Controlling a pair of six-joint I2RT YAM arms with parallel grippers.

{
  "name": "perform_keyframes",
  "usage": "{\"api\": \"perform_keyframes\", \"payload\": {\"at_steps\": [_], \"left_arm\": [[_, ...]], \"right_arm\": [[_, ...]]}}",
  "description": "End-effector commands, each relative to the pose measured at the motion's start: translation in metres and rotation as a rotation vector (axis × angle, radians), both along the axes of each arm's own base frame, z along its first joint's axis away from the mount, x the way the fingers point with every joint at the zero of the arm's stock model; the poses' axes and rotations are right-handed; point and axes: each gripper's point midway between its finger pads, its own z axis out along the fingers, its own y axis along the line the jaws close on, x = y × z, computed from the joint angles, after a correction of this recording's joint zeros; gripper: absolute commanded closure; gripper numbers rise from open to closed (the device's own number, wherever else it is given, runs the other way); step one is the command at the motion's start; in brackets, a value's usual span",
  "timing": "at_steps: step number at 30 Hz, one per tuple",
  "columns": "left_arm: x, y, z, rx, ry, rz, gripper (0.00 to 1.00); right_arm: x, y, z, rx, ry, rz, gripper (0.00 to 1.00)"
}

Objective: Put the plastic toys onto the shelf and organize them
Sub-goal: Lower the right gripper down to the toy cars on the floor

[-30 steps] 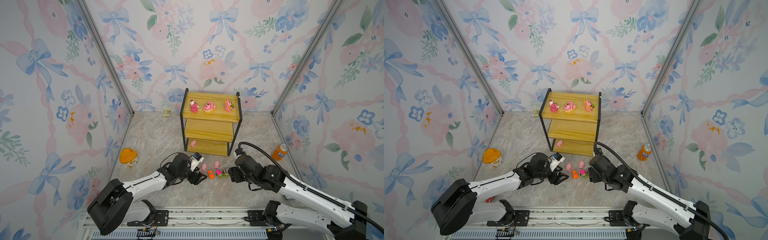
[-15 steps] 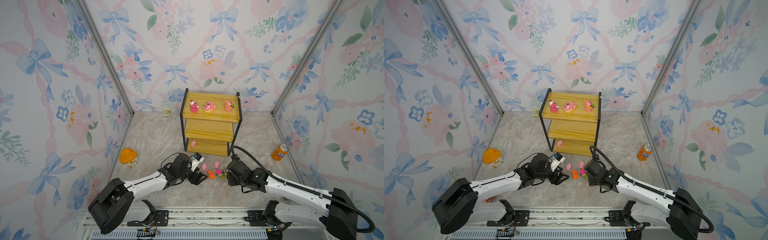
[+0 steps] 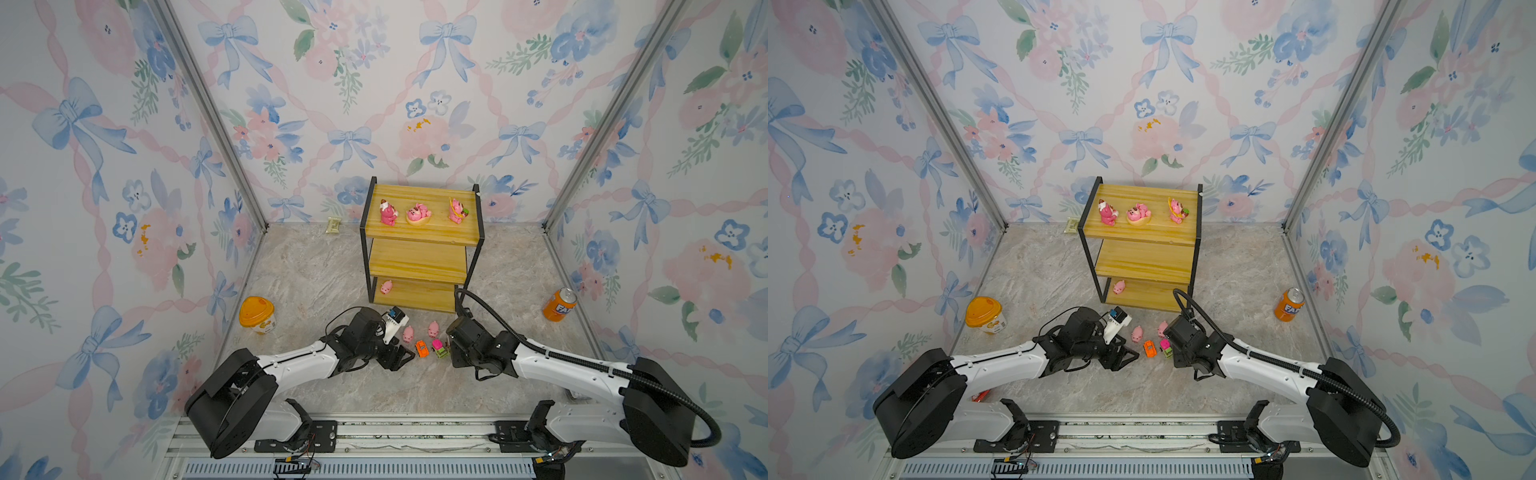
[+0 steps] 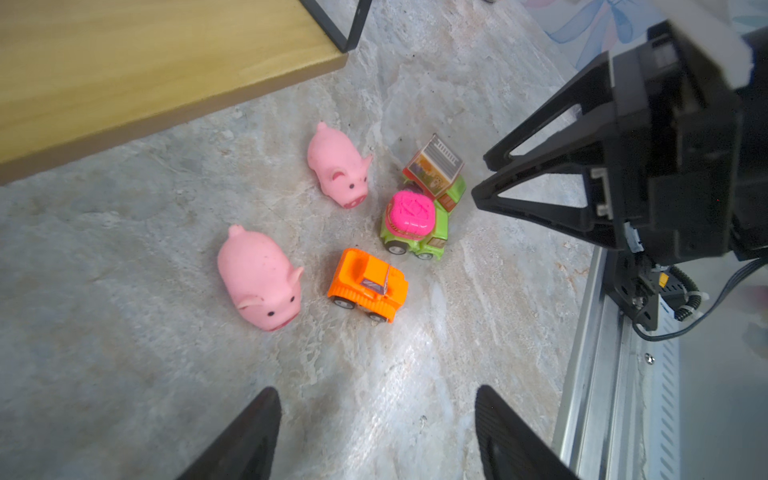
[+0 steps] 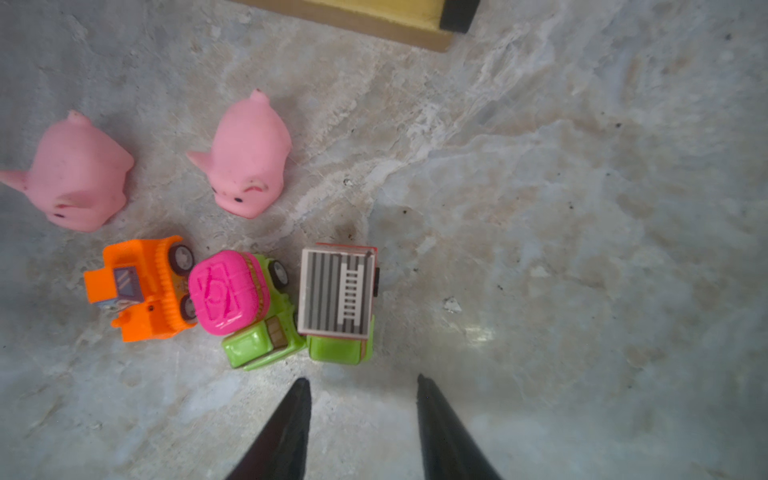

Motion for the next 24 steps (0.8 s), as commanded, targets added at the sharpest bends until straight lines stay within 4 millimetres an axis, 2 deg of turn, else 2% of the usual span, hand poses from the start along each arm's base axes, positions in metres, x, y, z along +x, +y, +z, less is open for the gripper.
{"api": "perform_keyframes", "payload": {"at_steps": [1,20,24], "left_arm": [[0.006,-0.005,0.006,-0.012,-0.018,0.008,0.25],[0.01,-0.006,0.01,-0.02,-0.033,0.027,0.24],[0.011,-0.006,0.008,-0.017,-0.031,0.028,0.24]], "right_arm": [[0.01,0.005,0.002,0.029,-0.009,0.002,0.58],[0.021,0.022,-0.016,0.039,0.028,0.031,0.63],[0.022,0.035,-0.018,0.071,0.044,0.077,0.62]]}}
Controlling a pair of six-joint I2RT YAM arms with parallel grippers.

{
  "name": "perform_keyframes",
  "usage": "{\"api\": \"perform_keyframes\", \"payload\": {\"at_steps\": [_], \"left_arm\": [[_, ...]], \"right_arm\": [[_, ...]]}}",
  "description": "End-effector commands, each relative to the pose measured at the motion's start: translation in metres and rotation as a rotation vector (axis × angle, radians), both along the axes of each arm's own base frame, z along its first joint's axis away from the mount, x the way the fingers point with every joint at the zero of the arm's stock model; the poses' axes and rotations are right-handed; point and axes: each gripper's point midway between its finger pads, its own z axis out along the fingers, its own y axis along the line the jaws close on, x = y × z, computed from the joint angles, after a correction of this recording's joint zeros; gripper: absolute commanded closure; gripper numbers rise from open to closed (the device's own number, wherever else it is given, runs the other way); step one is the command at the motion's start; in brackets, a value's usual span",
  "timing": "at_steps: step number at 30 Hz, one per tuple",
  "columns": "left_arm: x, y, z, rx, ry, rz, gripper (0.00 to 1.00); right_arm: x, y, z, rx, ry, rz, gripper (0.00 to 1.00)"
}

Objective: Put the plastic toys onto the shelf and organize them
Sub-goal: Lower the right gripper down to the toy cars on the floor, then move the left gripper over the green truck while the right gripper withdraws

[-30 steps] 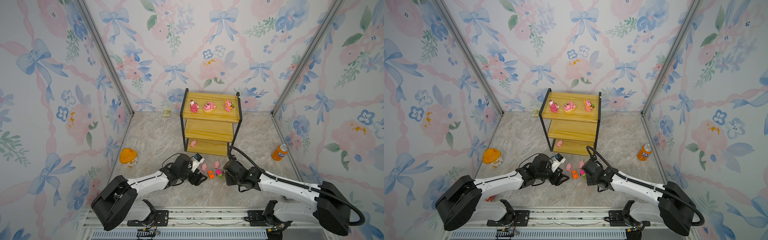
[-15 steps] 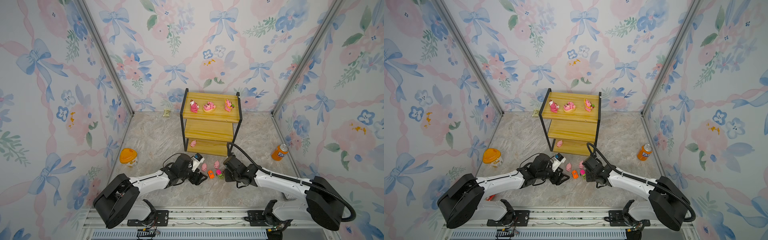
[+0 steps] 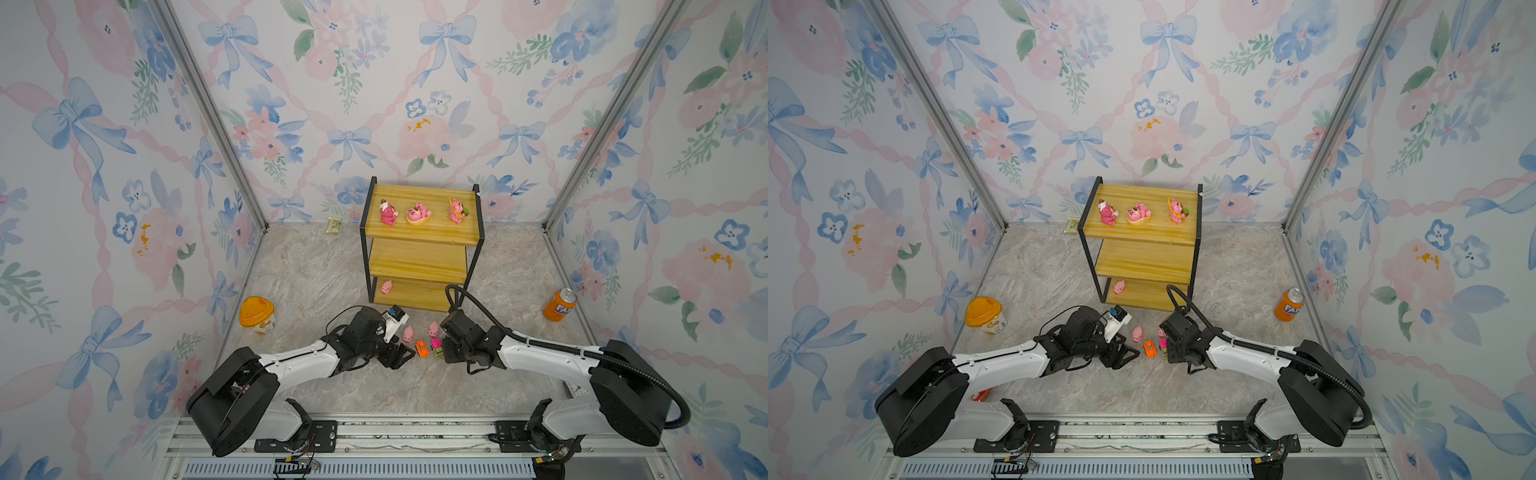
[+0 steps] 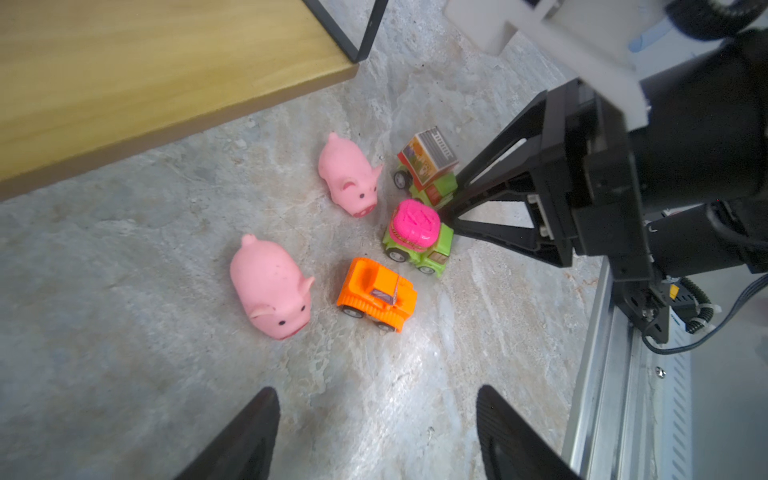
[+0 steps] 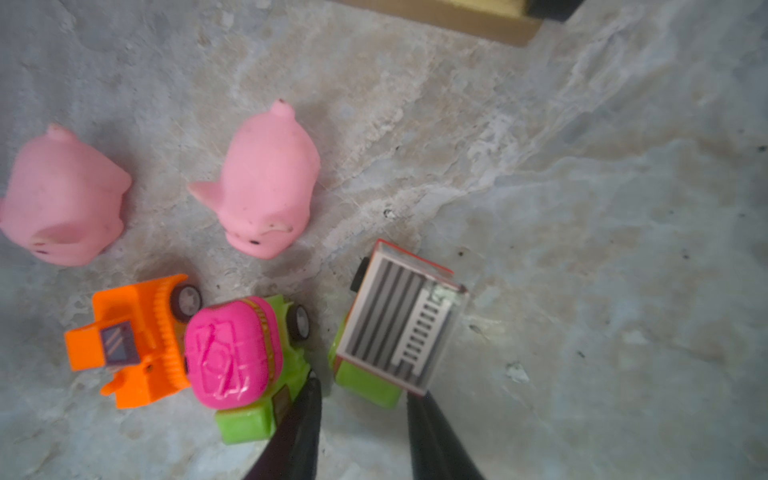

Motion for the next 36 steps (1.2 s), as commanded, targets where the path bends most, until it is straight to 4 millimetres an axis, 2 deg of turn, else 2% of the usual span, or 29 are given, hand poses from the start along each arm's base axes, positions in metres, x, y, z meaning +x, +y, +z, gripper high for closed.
{"api": "perform_keyframes", "payload": {"at_steps": [1,5,8,11,14,17,21,23,29,36], "left_arm": [[0.006,-0.006,0.008,-0.016,-0.021,0.007,0.24],[0.007,-0.005,0.008,-0.014,-0.026,0.012,0.25],[0.007,-0.003,0.009,-0.017,-0.038,0.017,0.25],[0.005,-0.009,0.015,-0.034,-0.068,-0.01,0.25],[0.0,-0.023,0.024,-0.046,-0.129,-0.073,0.27],[-0.005,-0.04,0.036,-0.057,-0.199,-0.144,0.28],[0.0,-0.058,0.047,-0.054,-0.269,-0.191,0.29],[0.004,-0.065,0.05,-0.055,-0.287,-0.211,0.29],[0.018,-0.092,0.042,-0.049,-0.259,-0.238,0.33],[0.014,-0.121,0.028,-0.023,-0.244,-0.272,0.36]], "right_arm": [[0.009,0.018,0.006,0.05,-0.002,0.054,0.62],[0.007,0.031,0.011,0.117,0.011,0.077,0.62],[0.003,0.029,0.02,0.126,0.012,0.084,0.62],[-0.002,0.017,0.036,0.1,-0.007,0.077,0.61],[-0.004,0.0,0.057,0.107,-0.044,0.053,0.59],[-0.005,-0.025,0.077,0.126,-0.087,-0.012,0.58],[-0.006,-0.052,0.093,0.18,-0.116,-0.091,0.55],[-0.008,-0.06,0.097,0.185,-0.132,-0.11,0.54],[-0.013,-0.08,0.1,0.155,-0.149,-0.175,0.54],[-0.016,-0.091,0.103,0.187,-0.172,-0.24,0.53]]}}
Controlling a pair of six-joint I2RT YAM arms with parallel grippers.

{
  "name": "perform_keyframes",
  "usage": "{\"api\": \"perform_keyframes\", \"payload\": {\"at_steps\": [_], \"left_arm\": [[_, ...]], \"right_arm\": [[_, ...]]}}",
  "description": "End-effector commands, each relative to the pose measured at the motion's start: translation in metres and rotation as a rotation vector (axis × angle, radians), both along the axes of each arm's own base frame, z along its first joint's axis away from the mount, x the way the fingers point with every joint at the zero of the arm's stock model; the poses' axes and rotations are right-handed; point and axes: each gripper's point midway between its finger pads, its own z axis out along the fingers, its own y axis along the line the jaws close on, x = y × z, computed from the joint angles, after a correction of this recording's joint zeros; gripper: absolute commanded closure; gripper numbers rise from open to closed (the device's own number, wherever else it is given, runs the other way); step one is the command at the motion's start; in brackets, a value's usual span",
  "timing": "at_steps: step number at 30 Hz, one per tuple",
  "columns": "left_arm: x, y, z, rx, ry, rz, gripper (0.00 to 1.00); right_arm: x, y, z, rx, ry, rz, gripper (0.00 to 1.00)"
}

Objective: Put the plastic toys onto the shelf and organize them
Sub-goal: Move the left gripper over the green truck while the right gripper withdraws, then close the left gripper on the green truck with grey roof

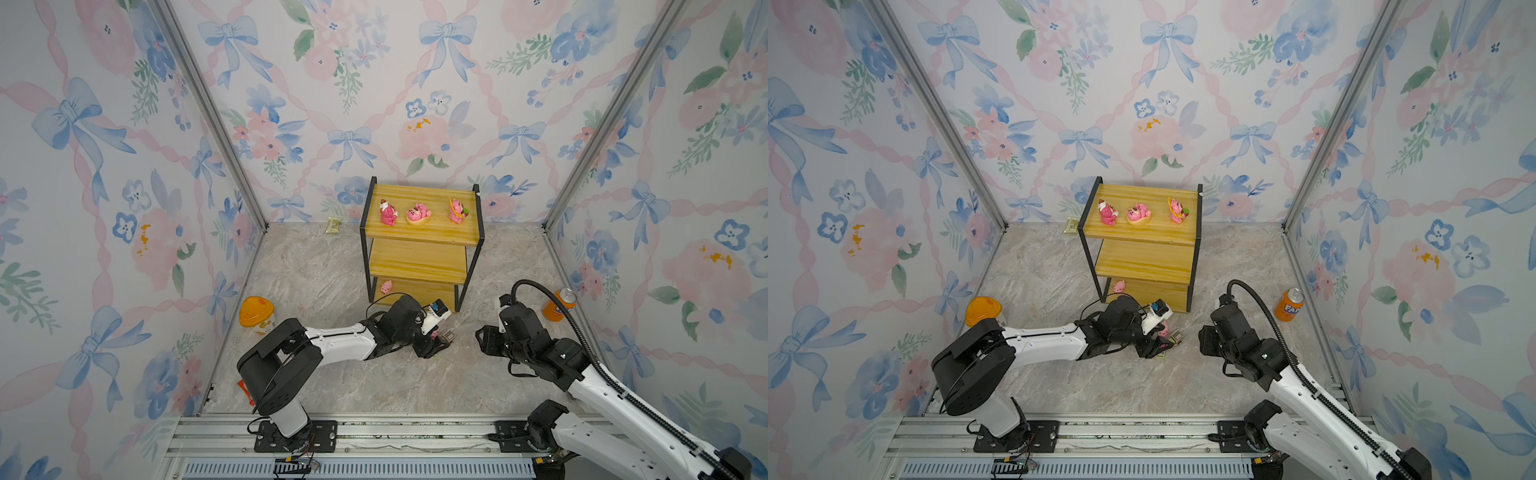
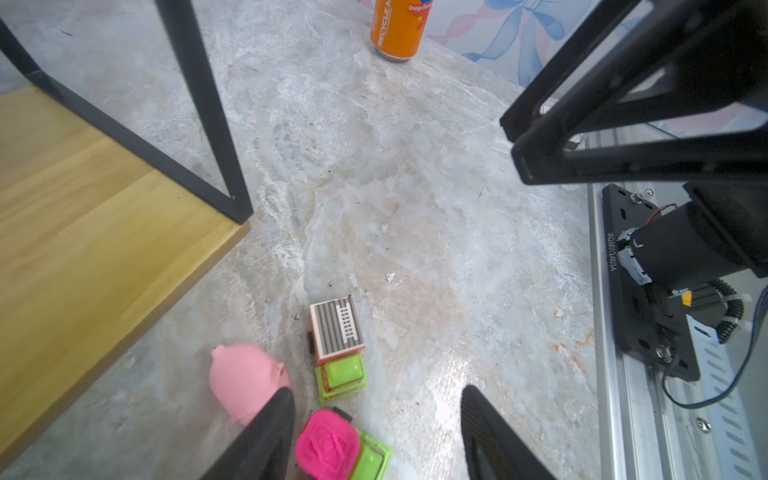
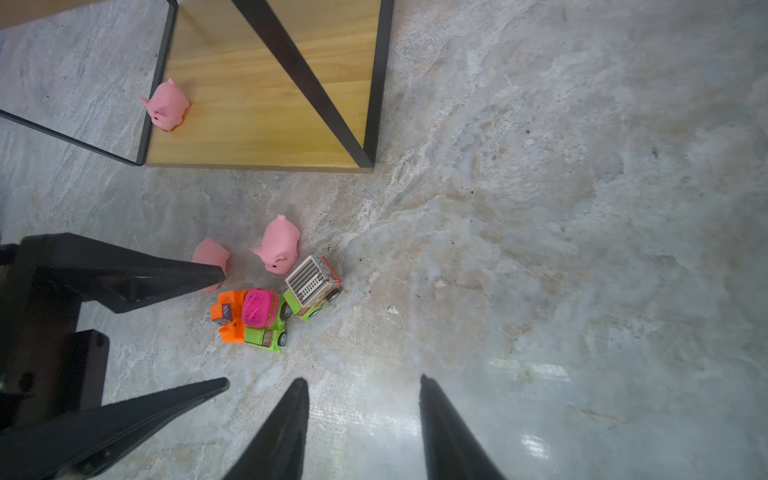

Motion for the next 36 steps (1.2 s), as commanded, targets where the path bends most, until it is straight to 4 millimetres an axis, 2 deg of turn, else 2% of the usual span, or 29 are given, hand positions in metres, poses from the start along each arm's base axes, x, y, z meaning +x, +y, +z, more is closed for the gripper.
{"api": "perform_keyframes", "payload": {"at_steps": [1,11,17,23,31,36], "left_arm": [[-0.001,-0.013,-0.001,0.002,-0.018,-0.019,0.36],[0.0,-0.028,-0.025,0.051,0.01,0.008,0.36],[0.006,-0.036,-0.038,0.073,0.021,0.019,0.39],[0.009,-0.037,-0.045,0.091,0.02,0.026,0.43],[0.009,-0.025,-0.035,0.09,0.004,0.066,0.42],[0.009,-0.026,-0.027,0.081,-0.003,0.064,0.42]], "right_arm": [[-0.006,-0.014,-0.008,-0.02,0.026,-0.051,0.53],[-0.011,-0.023,-0.008,-0.017,0.027,-0.061,0.53],[-0.012,-0.026,-0.006,-0.017,0.022,-0.063,0.53],[-0.014,-0.03,-0.006,-0.014,0.022,-0.072,0.53],[-0.015,-0.031,-0.008,-0.009,0.024,-0.075,0.52],[-0.014,-0.029,-0.009,-0.006,0.032,-0.07,0.52]]}}
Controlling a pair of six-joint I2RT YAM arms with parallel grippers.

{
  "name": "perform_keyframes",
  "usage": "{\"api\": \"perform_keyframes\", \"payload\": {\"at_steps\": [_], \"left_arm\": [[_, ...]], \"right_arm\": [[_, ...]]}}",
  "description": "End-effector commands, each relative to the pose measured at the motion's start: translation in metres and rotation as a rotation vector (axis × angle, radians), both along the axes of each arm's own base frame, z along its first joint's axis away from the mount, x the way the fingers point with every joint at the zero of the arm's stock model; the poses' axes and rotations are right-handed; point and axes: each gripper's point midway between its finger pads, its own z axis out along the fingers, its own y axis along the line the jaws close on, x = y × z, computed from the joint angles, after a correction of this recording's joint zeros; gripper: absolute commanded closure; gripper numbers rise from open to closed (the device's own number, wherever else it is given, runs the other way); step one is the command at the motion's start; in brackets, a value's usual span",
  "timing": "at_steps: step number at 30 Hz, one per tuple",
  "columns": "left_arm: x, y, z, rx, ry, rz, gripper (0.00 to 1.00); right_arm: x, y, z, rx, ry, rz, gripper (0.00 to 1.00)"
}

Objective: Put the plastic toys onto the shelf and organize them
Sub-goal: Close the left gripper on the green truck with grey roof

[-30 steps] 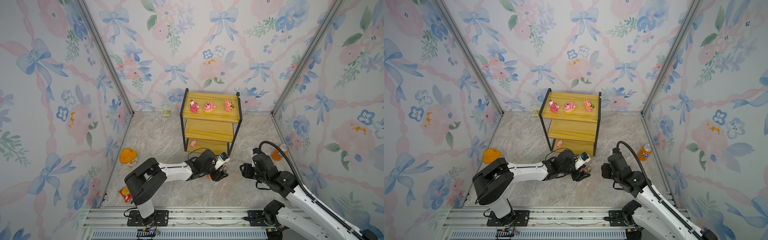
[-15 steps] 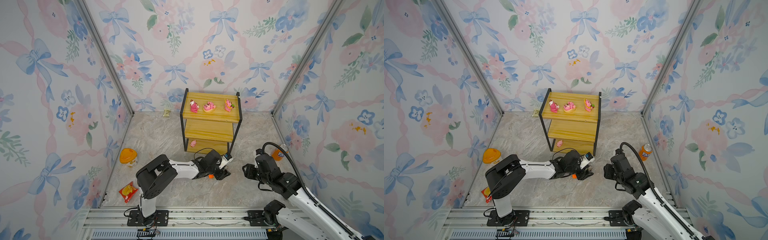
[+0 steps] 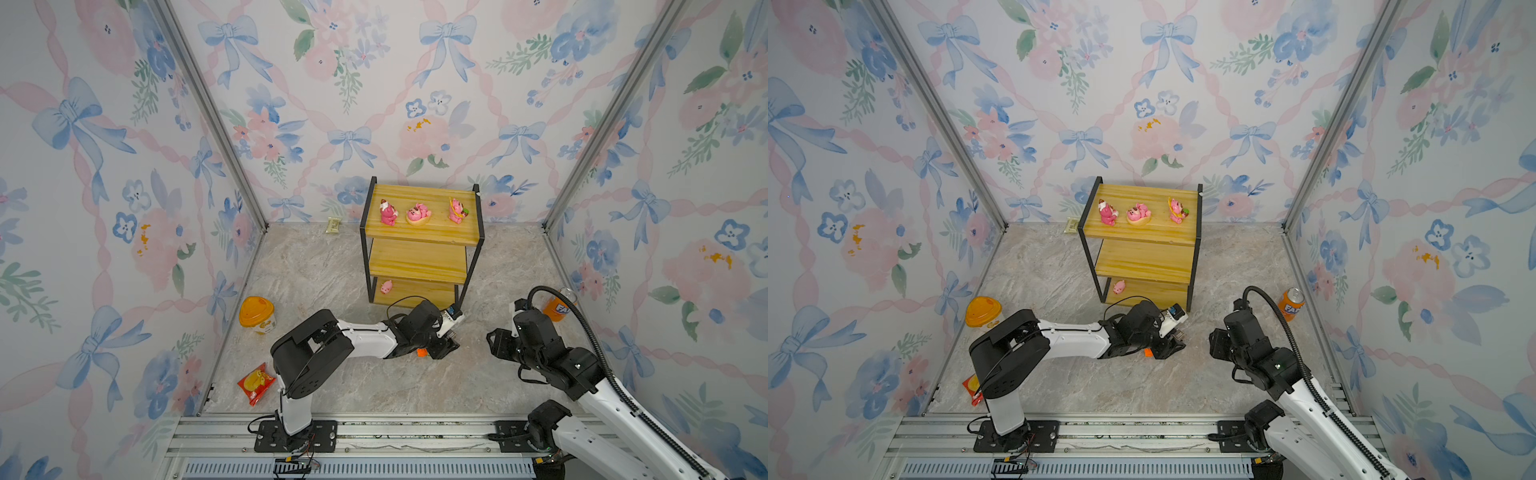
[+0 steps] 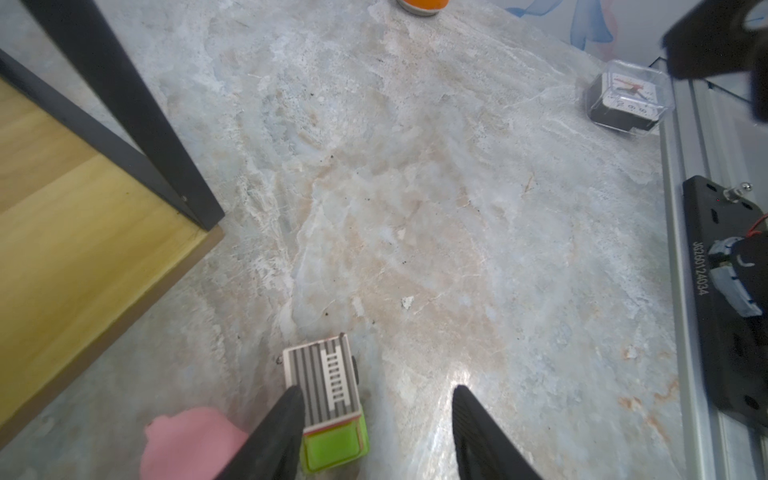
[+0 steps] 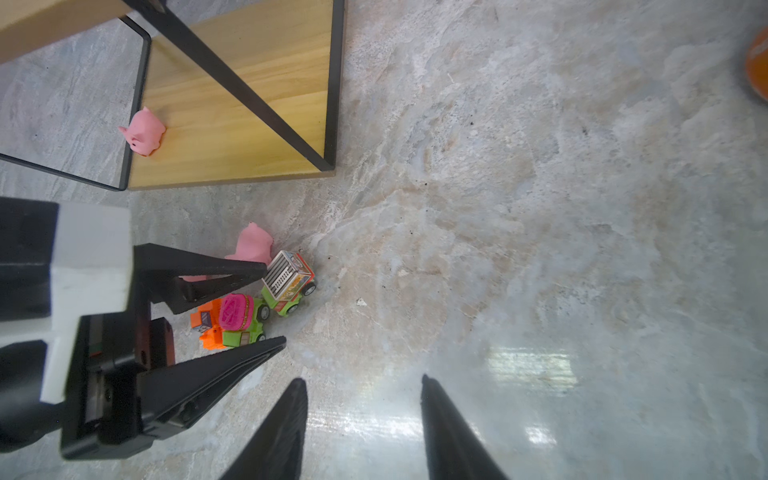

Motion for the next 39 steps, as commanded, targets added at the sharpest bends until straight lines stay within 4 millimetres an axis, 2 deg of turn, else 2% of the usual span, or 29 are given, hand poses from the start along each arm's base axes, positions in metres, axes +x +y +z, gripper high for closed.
{"api": "perform_keyframes", "payload": {"at_steps": [1,10,15,18,28,39], "left_arm": [[-0.001,0.004,0.007,-0.002,0.0,0.017,0.42],[0.003,0.008,0.007,0.011,-0.012,0.05,0.42],[0.004,0.011,0.009,0.012,-0.021,0.062,0.45],[0.004,0.012,0.001,0.03,-0.006,0.063,0.51],[-0.001,0.018,-0.019,0.066,0.032,0.074,0.52],[-0.001,0.009,-0.028,0.069,0.062,0.056,0.53]], "right_arm": [[-0.006,-0.003,-0.011,-0.018,0.04,0.007,0.52],[-0.007,-0.005,-0.013,-0.018,0.04,0.003,0.52],[-0.008,-0.005,-0.014,-0.016,0.04,0.003,0.52],[-0.007,-0.004,-0.013,-0.013,0.036,0.003,0.52],[-0.007,-0.004,-0.015,-0.012,0.041,0.004,0.52],[-0.006,-0.003,-0.016,-0.012,0.044,0.005,0.52]]}}
